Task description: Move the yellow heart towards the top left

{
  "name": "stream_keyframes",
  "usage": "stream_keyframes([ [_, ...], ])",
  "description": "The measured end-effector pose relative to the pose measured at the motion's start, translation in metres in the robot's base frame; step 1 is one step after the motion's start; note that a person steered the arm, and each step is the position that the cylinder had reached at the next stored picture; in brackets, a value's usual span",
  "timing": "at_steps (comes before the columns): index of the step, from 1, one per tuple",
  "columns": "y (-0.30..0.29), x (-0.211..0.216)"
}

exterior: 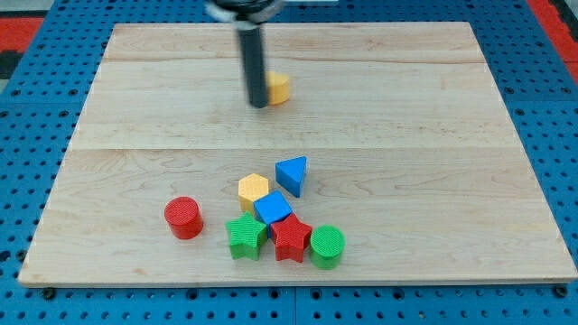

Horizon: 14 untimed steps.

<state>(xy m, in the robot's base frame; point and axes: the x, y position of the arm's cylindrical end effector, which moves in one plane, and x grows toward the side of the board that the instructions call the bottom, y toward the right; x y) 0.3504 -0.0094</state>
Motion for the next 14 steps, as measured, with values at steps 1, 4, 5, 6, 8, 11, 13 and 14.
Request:
stream_keyframes([
  [1, 0.113, -0.033],
  [4, 0.101, -0.024],
  [5, 0.1, -0.024],
  [6, 0.1, -0.024],
  [8, 0.106, -0.038],
  [11, 0.035, -0.012],
  [13, -0.111, -0.065],
  [14, -0.086, -0.07],
])
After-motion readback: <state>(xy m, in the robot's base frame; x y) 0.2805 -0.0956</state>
